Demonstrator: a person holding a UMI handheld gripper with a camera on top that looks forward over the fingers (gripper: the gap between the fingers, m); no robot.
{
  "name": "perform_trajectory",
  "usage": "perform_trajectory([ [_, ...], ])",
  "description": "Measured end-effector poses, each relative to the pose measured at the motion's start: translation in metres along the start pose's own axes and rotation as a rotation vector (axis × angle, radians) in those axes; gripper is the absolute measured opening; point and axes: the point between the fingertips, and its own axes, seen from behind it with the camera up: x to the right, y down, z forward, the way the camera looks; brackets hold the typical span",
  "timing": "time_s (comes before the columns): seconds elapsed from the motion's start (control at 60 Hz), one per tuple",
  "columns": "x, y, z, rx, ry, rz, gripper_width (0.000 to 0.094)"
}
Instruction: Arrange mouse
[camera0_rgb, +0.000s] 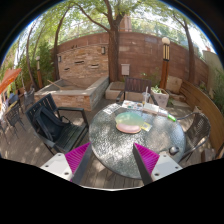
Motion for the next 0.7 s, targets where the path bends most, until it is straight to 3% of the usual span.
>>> perform_trajectory([
  [0.217,0.056,0.059,0.005,-0.092,0.061,0.088,0.0847],
  [0.467,0.19,0.158,0.044,-0.205,0.209,0.175,0.0852],
  [0.7,0.323,0.185,0.13,-0.174,0.301,0.21,0.085],
])
